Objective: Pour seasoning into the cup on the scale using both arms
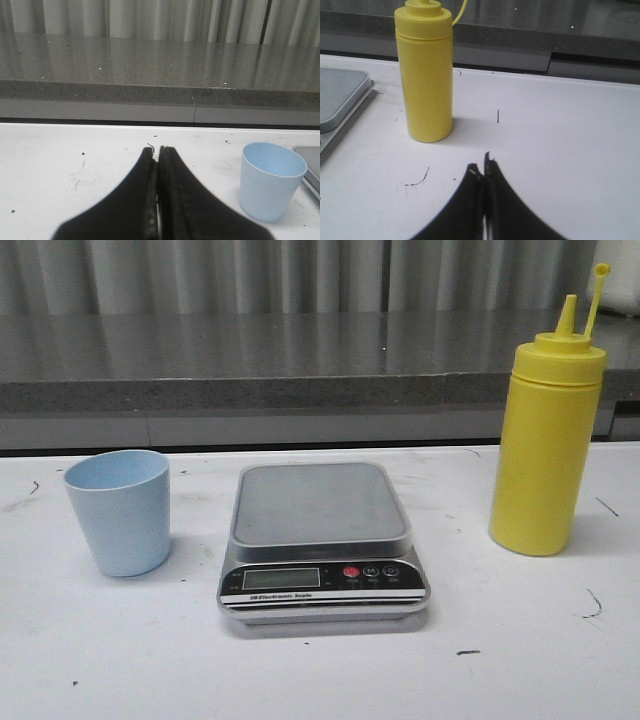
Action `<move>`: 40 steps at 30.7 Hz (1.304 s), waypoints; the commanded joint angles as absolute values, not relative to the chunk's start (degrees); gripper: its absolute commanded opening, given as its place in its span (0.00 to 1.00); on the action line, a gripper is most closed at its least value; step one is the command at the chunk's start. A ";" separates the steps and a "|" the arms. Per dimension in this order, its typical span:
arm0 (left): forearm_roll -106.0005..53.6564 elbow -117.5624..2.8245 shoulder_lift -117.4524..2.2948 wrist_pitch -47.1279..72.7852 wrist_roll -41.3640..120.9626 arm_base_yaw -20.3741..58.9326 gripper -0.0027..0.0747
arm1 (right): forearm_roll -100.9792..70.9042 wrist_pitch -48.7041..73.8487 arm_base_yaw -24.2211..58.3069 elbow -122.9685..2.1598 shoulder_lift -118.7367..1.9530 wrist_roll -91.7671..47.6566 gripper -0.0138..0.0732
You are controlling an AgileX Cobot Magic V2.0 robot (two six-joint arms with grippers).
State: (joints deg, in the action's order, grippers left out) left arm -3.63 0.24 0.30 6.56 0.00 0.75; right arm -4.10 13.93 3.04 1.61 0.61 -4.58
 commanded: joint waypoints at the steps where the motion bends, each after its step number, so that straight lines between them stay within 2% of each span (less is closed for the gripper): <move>1: -4.03 1.70 1.29 1.57 -0.33 0.57 0.01 | -3.62 9.78 2.72 1.21 1.21 -5.10 0.03; 21: -4.03 1.70 1.29 1.57 -0.33 0.57 0.01 | -3.62 9.65 2.72 1.21 1.21 -5.10 0.03; 28: -4.03 1.70 1.29 0.83 -0.33 0.57 0.01 | -5.76 3.28 2.72 1.21 1.21 -5.04 0.03; 33: -4.03 1.31 1.29 -5.22 -0.33 0.57 0.01 | -6.25 -0.83 2.72 0.90 1.21 -5.04 0.03; 40: -3.21 -9.78 -0.05 -7.11 -0.33 0.57 0.01 | -6.25 1.73 2.72 -9.43 0.50 -5.04 0.03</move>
